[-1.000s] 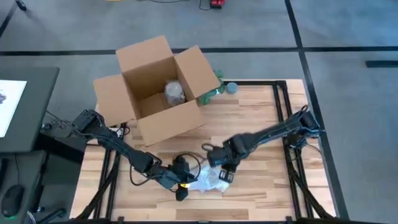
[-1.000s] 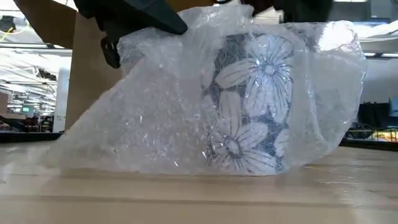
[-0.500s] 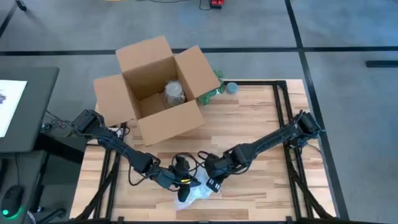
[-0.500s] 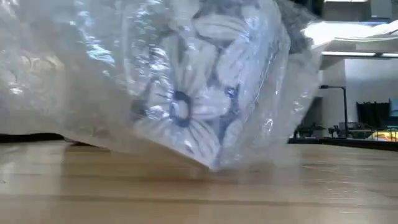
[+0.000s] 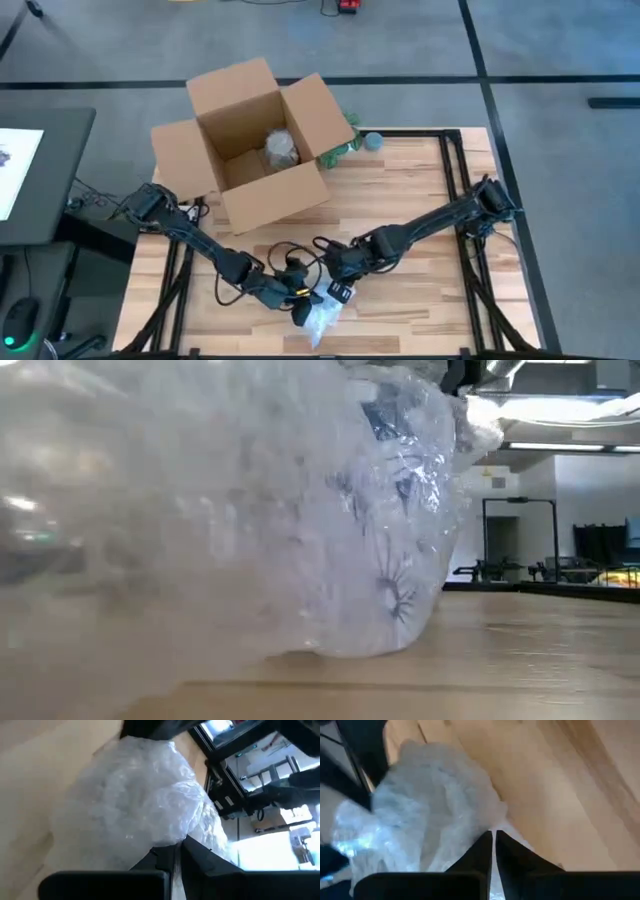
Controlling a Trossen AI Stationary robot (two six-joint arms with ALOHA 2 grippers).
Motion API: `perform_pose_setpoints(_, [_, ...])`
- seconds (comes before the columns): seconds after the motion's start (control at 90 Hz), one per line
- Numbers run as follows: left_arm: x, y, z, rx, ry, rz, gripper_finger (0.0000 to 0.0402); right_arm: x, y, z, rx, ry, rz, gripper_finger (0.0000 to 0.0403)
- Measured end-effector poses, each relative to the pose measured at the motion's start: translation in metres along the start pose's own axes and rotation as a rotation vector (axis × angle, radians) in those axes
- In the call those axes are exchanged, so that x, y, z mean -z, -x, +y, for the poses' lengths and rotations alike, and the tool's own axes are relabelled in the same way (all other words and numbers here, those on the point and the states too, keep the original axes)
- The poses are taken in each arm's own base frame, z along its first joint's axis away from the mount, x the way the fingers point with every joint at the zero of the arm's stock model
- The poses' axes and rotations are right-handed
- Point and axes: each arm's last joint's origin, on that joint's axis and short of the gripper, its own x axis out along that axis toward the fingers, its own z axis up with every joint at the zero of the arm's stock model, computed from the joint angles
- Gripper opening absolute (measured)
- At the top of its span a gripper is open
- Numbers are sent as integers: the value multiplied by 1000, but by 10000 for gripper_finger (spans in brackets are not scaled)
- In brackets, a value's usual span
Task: Wrap mug
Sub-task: Wrap the blue mug with the bubble wrap
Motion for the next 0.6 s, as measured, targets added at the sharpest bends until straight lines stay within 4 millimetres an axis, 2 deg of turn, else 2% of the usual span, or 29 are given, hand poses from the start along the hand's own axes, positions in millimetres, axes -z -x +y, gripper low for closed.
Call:
perform_pose_setpoints(0.233, [-1,0,1,-15,-8,-16,1,0,34,21,22,47,58,1])
perform_pose_setpoints(0.389, [-1,0,2,-18,-10,-17,1,-3,52,43,-84,106,-12,0])
perform_pose_setpoints(0.467, [-1,0,2,-19,-14,-17,1,-6,51,52,-150,159,-69,0])
perform_pose_setpoints(0.6, [-1,0,2,-17,-24,-18,1,-14,18,44,-97,151,-43,0])
